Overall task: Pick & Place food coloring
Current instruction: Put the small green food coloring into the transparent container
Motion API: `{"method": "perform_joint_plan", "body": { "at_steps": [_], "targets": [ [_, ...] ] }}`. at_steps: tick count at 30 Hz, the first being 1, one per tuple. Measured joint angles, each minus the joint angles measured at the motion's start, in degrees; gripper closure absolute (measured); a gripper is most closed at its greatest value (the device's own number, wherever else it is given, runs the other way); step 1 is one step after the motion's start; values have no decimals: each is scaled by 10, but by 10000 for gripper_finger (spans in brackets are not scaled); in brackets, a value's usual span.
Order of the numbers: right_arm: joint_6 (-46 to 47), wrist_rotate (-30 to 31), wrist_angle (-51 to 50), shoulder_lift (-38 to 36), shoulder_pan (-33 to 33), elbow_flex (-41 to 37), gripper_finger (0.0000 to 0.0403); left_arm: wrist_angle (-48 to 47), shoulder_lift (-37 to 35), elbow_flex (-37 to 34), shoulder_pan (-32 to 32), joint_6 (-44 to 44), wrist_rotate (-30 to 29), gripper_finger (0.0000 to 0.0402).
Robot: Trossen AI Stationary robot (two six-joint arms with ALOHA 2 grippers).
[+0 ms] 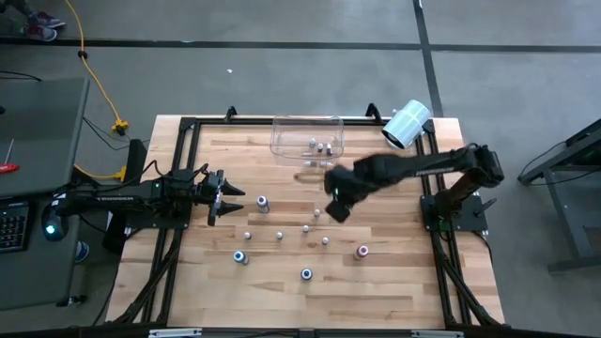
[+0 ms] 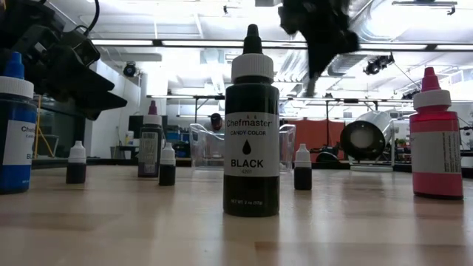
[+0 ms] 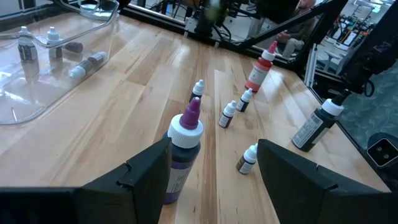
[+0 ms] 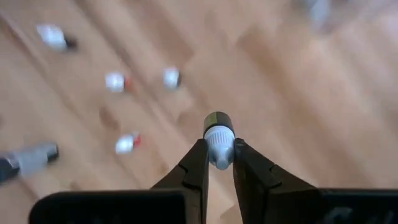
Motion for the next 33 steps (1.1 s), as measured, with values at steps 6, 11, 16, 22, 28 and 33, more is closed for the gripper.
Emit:
{"method": "perform_joint_plan", "body": {
  "at_steps": [6,11,16,22,28,33],
  "targets": [
    [-94,56,-23,3,-79,102,359,0,0,0,0,0,0,167],
    [-159,67,-1,35,-161,130,358,0,0,0,0,0,0,167],
    [-199,30,56,91,-233,140,358,0,0,0,0,0,0,167],
    [-220,-23,83,176,-289,166,359,0,0,0,0,0,0,167],
    [-236,-36,84,240,-318,187,355,0,0,0,0,0,0,167],
    [-271,-36,83,264,-338,196,357,0,0,0,0,0,0,167]
  ]
}}
